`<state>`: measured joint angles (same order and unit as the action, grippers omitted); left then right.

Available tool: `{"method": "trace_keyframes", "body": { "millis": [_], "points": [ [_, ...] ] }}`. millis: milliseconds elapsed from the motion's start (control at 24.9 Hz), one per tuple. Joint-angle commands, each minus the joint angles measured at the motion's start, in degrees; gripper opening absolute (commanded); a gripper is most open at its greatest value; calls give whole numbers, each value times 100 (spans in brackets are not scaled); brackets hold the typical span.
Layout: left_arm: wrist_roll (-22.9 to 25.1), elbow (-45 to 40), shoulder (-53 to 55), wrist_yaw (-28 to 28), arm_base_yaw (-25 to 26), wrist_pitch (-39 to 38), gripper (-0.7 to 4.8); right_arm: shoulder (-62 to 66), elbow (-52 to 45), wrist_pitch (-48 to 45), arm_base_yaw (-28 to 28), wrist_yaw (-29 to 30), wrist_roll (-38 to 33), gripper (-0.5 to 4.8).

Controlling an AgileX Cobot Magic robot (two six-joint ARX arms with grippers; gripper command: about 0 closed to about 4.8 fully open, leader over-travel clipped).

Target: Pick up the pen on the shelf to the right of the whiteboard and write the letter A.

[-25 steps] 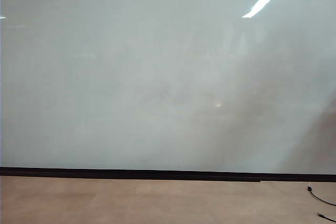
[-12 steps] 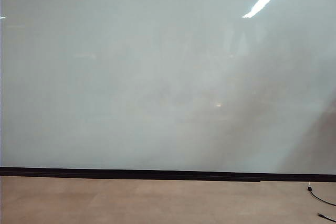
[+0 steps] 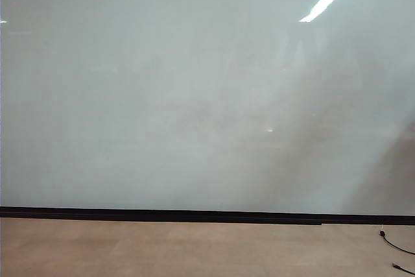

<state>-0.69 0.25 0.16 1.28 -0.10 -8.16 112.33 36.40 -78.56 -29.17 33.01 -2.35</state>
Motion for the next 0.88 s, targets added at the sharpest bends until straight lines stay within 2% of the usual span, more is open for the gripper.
{"method": "trace_keyframes", "body": {
  "millis": [40, 240, 321, 361, 601, 882],
  "points": [
    [24, 13, 2, 2, 0, 46, -5, -17, 15, -61, 0, 13, -52, 133],
    [24, 13, 2, 2, 0, 46, -4, -17, 15, -140, -2, 13, -85, 106],
    [24, 13, 2, 2, 0, 46, -5, -17, 15, -146, -2, 9, -96, 49],
    [24, 13, 2, 2, 0, 46, -4, -17, 15, -151, -2, 13, -114, -10],
    [22, 13, 2, 2, 0, 46, -4, -52, 11, -240, -7, 9, -262, -9],
    [24, 13, 2, 0, 0, 46, -4, -168, -28, -245, -20, -595, -404, -9]
  ]
}}
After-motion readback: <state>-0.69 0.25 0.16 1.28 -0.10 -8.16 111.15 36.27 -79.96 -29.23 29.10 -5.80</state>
